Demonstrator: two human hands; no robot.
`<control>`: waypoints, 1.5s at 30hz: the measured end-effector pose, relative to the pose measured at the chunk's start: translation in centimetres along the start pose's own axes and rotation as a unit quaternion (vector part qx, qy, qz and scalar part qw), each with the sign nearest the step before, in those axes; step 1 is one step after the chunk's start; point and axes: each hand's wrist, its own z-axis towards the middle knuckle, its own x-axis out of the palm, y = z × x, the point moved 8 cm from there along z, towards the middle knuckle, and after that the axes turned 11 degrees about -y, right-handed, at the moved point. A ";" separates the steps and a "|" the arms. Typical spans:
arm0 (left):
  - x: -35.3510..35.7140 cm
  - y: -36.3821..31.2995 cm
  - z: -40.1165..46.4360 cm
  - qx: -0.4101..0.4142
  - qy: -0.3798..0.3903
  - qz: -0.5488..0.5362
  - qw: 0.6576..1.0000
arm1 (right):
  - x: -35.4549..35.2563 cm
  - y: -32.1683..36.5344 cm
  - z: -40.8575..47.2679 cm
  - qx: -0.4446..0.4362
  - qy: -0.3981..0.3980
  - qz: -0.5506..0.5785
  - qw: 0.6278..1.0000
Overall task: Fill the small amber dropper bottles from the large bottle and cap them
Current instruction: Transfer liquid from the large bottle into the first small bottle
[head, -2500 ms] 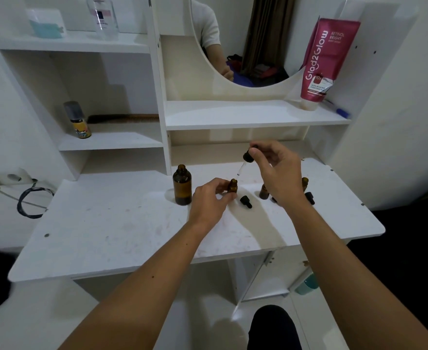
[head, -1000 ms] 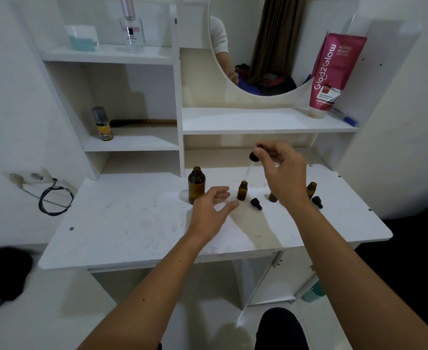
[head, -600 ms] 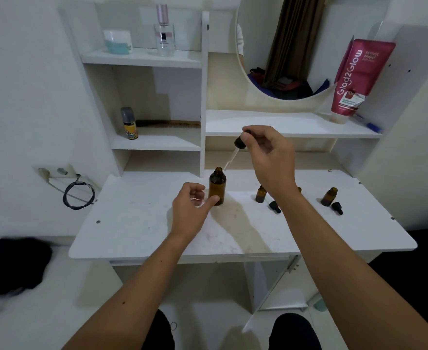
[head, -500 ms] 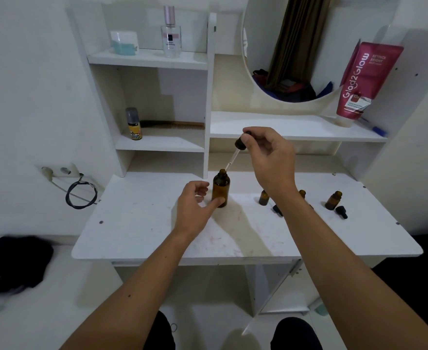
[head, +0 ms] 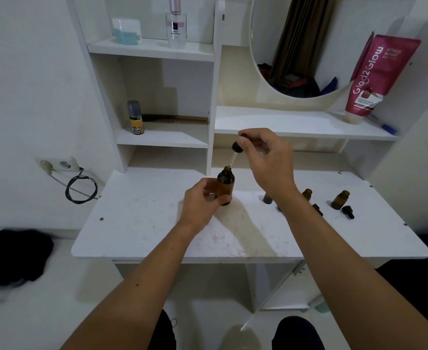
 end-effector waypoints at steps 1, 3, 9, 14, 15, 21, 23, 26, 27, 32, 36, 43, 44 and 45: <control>0.0 0.0 0.0 0.001 -0.001 0.001 1.000 | 0.4 -0.3 -0.2 0.004 0.009 -0.002 1.000; 0.0 -0.1 -0.1 0.004 -0.002 0.005 1.000 | 1.3 -1.3 -0.7 0.030 0.031 -0.006 0.999; -0.1 -0.1 -0.1 0.007 -0.001 0.007 1.000 | 3.0 -3.0 -2.1 0.071 0.074 -0.047 0.994; 0.0 -0.1 -0.1 0.008 -0.003 0.016 1.000 | 3.1 -3.9 -2.4 0.092 0.069 -0.071 0.991; 0.0 0.0 -0.1 0.007 -0.003 0.016 1.000 | 3.1 -3.9 -2.4 0.090 0.068 -0.075 0.991; 0.0 0.0 -0.1 0.007 -0.003 0.018 1.000 | 3.0 -3.6 -2.5 0.078 0.071 -0.082 0.991; 0.0 -0.1 -0.2 0.008 -0.001 0.021 1.000 | 3.2 -3.3 -2.5 0.068 0.084 -0.077 0.991; 0.0 -0.1 -0.3 0.010 0.001 0.030 1.000 | 3.0 -2.7 -2.3 0.053 0.090 -0.072 0.992; 0.0 -0.1 -0.3 0.012 0.001 0.031 0.999 | 2.7 -2.5 -2.1 0.053 0.082 -0.065 0.993; 0.0 -0.4 -0.6 0.010 -0.005 0.032 0.999 | 1.0 -0.9 -0.5 0.052 0.034 -0.032 0.998; -0.6 -0.3 -1.0 -0.009 -0.043 0.006 0.999 | -0.4 0.2 0.6 0.058 0.008 0.008 0.998; -1.0 -0.1 -3.3 -0.023 -0.084 -0.015 0.996 | -4.3 0.0 0.2 0.063 -0.035 0.024 0.997; -0.8 -0.3 -3.8 -0.021 -0.080 -0.015 0.996 | -5.0 -0.1 0.0 0.061 -0.039 0.020 0.997; -0.4 -0.4 -4.2 -0.018 -0.075 -0.018 0.997 | -5.7 -0.4 -0.2 0.059 -0.042 0.014 0.997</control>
